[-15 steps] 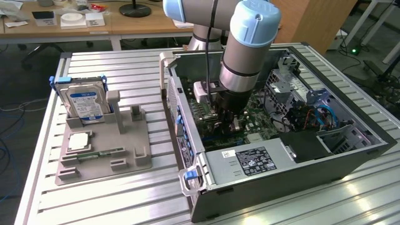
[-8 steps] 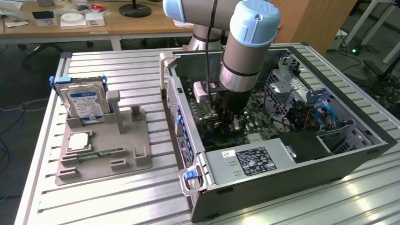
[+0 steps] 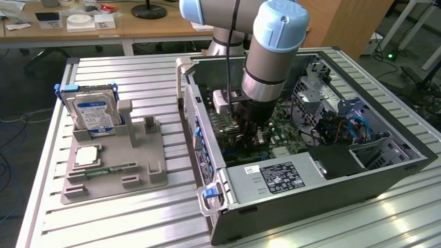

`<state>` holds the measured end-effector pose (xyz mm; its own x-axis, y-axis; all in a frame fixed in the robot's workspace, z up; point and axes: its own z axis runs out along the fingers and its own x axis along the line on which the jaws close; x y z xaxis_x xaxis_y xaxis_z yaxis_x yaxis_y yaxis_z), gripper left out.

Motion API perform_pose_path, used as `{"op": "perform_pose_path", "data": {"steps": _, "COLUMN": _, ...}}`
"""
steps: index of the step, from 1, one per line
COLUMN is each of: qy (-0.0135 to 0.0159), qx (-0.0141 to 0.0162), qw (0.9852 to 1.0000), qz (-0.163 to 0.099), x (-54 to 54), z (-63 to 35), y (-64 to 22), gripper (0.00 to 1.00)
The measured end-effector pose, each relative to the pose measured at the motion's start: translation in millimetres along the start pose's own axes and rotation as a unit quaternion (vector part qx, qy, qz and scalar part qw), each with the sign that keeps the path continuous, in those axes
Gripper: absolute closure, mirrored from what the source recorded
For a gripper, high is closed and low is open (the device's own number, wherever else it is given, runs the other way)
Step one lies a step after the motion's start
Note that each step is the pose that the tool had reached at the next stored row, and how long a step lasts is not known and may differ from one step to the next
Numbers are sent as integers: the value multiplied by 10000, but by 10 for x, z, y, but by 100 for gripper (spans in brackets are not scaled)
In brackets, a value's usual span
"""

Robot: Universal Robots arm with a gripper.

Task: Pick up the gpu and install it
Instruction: 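Insert the gpu into the slot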

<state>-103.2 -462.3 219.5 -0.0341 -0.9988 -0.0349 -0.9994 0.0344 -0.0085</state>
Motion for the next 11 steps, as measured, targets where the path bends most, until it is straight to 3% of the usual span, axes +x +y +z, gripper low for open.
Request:
{"op": "perform_pose_path", "data": {"steps": 5, "qy": 1, "qx": 12, "qw": 10000, "qz": -3, "x": -1, "z": -41, "y": -3, "gripper": 65}}
{"op": "perform_pose_path", "data": {"steps": 11, "qy": -1, "qx": 39, "qw": 10000, "qz": -3, "x": -7, "z": -215, "y": -4, "gripper": 65}}
